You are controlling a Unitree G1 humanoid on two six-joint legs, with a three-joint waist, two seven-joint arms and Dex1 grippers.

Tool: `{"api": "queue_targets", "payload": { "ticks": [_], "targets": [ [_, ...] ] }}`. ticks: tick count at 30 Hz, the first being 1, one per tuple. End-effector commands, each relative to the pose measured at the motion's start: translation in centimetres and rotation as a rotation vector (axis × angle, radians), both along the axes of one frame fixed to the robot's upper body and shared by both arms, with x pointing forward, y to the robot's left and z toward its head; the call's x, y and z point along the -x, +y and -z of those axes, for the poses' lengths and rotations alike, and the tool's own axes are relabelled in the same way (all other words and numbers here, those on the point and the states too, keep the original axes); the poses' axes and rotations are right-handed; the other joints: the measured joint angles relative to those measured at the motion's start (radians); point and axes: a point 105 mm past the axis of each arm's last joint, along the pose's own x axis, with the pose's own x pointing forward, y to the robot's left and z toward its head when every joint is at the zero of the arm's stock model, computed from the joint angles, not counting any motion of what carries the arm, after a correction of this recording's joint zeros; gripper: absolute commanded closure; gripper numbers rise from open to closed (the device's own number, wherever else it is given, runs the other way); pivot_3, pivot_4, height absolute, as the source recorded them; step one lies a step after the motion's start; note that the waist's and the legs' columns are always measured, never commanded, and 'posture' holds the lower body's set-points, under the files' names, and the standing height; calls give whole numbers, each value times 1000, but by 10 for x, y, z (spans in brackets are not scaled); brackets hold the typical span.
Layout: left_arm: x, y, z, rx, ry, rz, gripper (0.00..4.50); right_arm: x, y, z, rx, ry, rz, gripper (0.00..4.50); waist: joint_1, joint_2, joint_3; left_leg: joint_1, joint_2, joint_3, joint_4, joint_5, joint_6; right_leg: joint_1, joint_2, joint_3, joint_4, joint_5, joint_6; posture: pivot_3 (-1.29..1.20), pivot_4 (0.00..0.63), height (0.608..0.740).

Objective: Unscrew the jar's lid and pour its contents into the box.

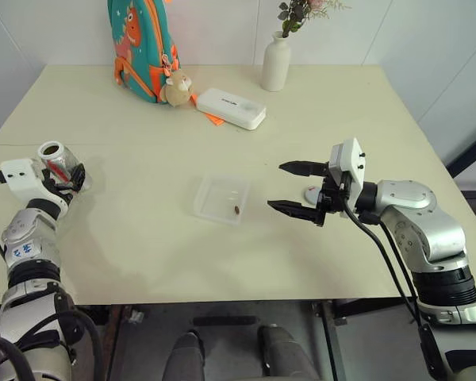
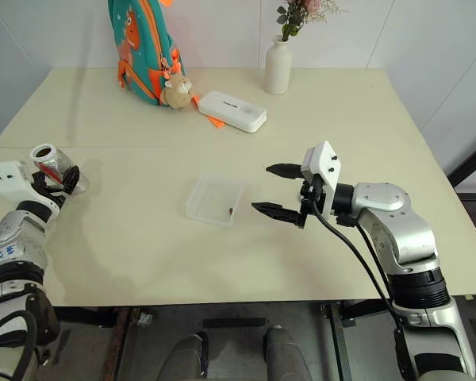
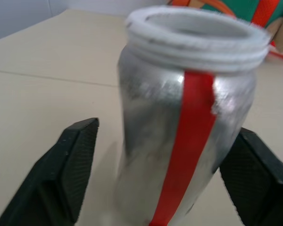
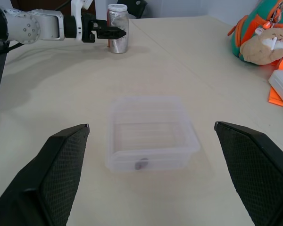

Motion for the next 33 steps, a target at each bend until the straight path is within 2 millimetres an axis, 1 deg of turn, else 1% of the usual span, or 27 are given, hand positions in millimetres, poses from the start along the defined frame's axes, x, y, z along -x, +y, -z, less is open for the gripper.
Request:
{"api": "queue_targets", "payload": {
  "ticks": [1, 5, 7, 10, 14, 17, 19, 20, 22, 26, 28, 29, 31, 33],
  "targets": [
    [8, 4, -24, -28, -85, 7, 7, 6, 3, -15, -27, -56, -22, 0, 1, 0, 0, 0, 0, 0, 0, 0, 0, 0, 0, 0, 0, 0, 0, 0, 150, 740],
    [27, 3, -31, -113, -60, 38, 7, 7, 3, -15, -26, -49, -30, 0, -1, 0, 0, 0, 0, 0, 0, 0, 0, 0, 0, 0, 0, 0, 0, 0, 150, 740],
    [35, 1, -28, -157, -16, 55, 7, 7, 3, -14, -24, -44, -34, 0, -3, 0, 0, 1, 0, 1, -1, 0, 0, 0, 0, 1, 0, 0, -1, 0, 150, 740],
    [56, -1, -18, -202, 78, 67, 7, 9, 1, -12, -15, -35, -40, 0, -5, 0, 0, 1, 1, 1, -1, 0, 0, 0, 0, 1, 0, 0, -1, 0, 150, 740],
    [91, -15, -10, -376, 195, 176, 7, 9, -5, -10, -8, -39, -41, 0, -5, -1, 0, 2, 1, 3, -2, -1, -1, 0, 0, 2, -1, -1, -3, 0, 150, 740],
    [107, -32, -19, -487, 210, 289, 7, 8, -9, -10, -3, -58, -45, 0, -2, -2, 0, 2, 2, 4, -3, -3, -1, -1, 0, 2, -2, -2, -5, 0, 150, 740],
    [113, -48, -31, -614, 186, 384, 7, 6, -13, -8, 12, -79, -38, 0, 3, -2, 0, 2, 2, 4, -4, -3, -1, -2, 0, 2, -3, -5, -11, 0, 150, 740],
    [115, -56, -37, -661, 159, 434, 7, 5, -15, -6, 22, -90, -33, 0, 4, -2, 0, 2, 2, 4, -4, -3, -1, -2, 0, 2, -5, -9, -19, 0, 150, 740],
    [116, -72, -48, -682, 98, 529, 7, 2, -19, -4, 32, -91, -21, 0, 3, -2, 0, 2, 2, 6, -4, -3, -1, -1, -2, 2, -7, -10, -23, 0, 150, 740],
    [119, -103, -66, -673, 8, 732, 7, -3, -26, -3, 39, -95, 6, 0, -2, -2, 0, 3, 2, 13, -5, -4, 2, -2, -2, 8, -8, -9, -22, 0, 150, 740],
    [122, -115, -69, -687, 5, 847, 7, -1, -27, -4, 35, -91, 3, 0, -6, -2, 0, 4, 2, 16, -5, -4, 2, -3, -2, 11, -8, -8, -21, 0, 150, 740],
    [123, -119, -70, -660, 4, 885, 7, 3, -27, -4, 35, -84, -7, 0, -7, -2, 0, 4, 2, 17, -6, -4, 2, -4, -2, 12, -7, -7, -19, 0, 150, 740],
    [122, -124, -72, -663, 1, 928, 7, 6, -28, -3, 43, -78, -14, 0, -8, -2, 0, 5, 2, 18, -8, -5, 3, -5, -1, 13, -8, -1, -7, 0, 150, 740],
    [122, -127, -72, -663, -4, 951, 7, 9, -29, -1, 47, -78, -12, 0, -12, -2, 0, 5, 2, 18, -8, -5, 3, -5, -1, 14, -8, -1, -6, 0, 150, 740]
  ]
}}
